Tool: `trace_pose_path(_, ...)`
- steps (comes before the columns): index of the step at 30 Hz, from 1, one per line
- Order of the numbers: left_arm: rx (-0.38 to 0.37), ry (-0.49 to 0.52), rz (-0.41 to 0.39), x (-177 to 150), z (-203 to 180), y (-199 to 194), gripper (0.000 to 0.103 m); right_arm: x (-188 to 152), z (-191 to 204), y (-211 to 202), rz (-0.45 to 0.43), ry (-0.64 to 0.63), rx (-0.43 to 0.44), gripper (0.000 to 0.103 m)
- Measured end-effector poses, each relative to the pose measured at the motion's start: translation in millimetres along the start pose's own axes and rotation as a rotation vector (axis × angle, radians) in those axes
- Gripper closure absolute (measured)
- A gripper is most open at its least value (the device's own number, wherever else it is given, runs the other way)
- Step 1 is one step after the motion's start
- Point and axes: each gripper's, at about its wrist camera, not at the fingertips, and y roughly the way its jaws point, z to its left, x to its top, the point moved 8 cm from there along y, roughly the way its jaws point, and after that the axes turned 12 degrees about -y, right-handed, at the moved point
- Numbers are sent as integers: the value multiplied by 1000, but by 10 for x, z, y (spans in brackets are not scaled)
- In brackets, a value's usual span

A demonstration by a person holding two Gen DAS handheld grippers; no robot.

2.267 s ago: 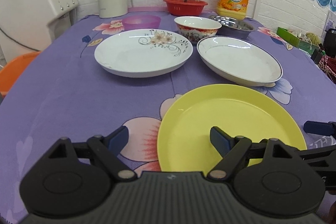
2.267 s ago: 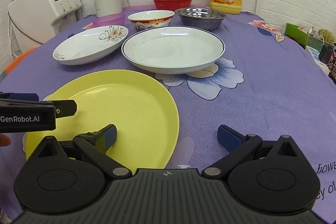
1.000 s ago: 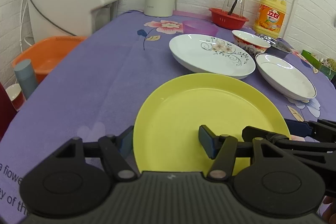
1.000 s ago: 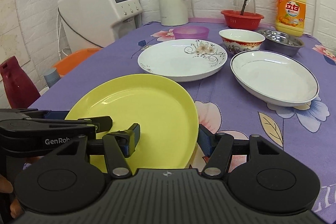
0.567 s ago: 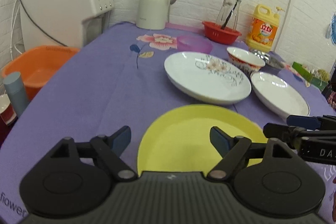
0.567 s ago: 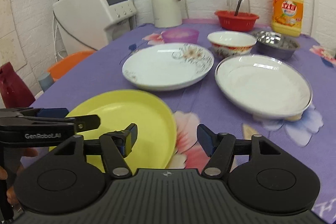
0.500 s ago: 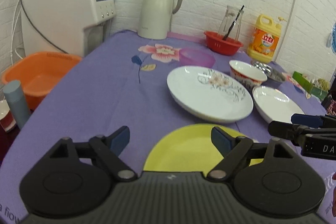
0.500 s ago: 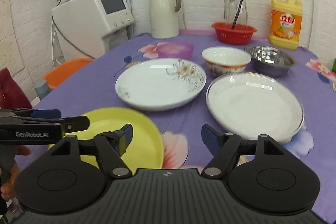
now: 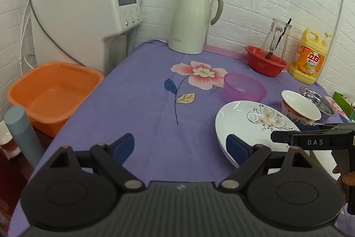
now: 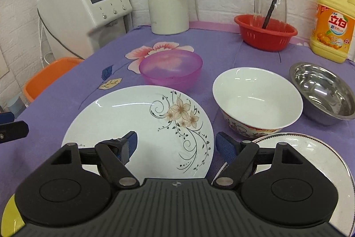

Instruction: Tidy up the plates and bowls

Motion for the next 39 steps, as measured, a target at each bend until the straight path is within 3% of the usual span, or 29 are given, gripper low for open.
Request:
trace_pose_path(6, -29, 18, 34, 57, -132, 219, 13, -7, 121, 142, 33, 7, 18, 0)
trace_pose_path(9, -43, 28, 62, 27, -229, 333, 14, -2, 288, 124, 15, -21, 82, 0)
trace_pose_path(12, -51, 30, 96, -20, -292, 469, 14, -38, 262, 88, 4, -24, 47, 0)
trace_pose_path(19, -94, 46, 199, -201, -479, 782, 41, -88, 278, 132, 19, -52, 69, 0)
trace_pose_path(22, -57, 90, 172, -239, -511, 770, 46, -89, 320, 124, 5, -77, 83, 0)
trace_pose_path(28, 7, 74, 158, -161, -536, 731, 47, -69, 338, 98, 12, -47, 78, 0)
trace_pose_path(35, -26, 87, 70, 126, -731, 345, 47, 82, 345, -283, -51, -4, 51, 0)
trace_pose_path(39, -50, 88, 44, 120, -758, 24, 47, 140, 404, -599, -102, -17, 27, 0)
